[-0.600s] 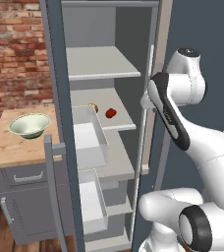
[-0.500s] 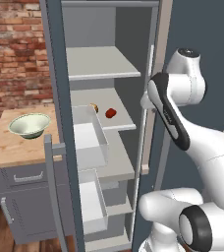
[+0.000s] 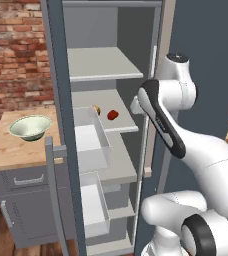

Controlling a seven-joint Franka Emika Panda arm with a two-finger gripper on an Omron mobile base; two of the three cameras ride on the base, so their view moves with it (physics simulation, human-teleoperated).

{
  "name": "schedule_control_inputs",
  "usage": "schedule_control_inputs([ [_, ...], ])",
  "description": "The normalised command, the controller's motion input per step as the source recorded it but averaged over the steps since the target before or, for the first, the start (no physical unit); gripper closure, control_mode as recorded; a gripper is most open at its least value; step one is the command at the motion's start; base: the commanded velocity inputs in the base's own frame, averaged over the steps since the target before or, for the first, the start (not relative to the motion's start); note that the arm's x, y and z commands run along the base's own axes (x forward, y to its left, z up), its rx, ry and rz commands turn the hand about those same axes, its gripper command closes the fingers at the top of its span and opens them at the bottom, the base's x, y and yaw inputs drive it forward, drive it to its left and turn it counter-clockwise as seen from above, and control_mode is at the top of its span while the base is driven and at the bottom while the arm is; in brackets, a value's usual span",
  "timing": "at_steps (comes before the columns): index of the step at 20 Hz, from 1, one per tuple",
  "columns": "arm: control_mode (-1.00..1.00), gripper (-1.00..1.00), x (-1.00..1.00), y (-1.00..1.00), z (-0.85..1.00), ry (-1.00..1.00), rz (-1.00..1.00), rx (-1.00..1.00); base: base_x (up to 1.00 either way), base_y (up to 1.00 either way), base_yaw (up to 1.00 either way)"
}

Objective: Take the bell pepper, orange, and tangerine from the freezer and place them in the bowl on the counter.

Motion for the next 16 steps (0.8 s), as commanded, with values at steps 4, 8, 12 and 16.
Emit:
schedule_control_inputs([
  [4, -1.00, -1.00, 0.11, 0.48, 0.00, 0.00, 0.03, 0.01, 0.00, 0.00, 0.00],
  [8, -1.00, -1.00, 0.33, 0.40, 0.00, 0.00, 0.00, 0.06, 0.00, 0.00, 0.00],
  [12, -1.00, -1.00, 0.31, 0.17, -0.02, 0.00, 0.00, 0.05, 0.00, 0.00, 0.00],
  [16, -1.00, -1.00, 0.38, 0.29, -0.14, -0.02, 0.00, 0.03, 0.00, 0.00, 0.00],
])
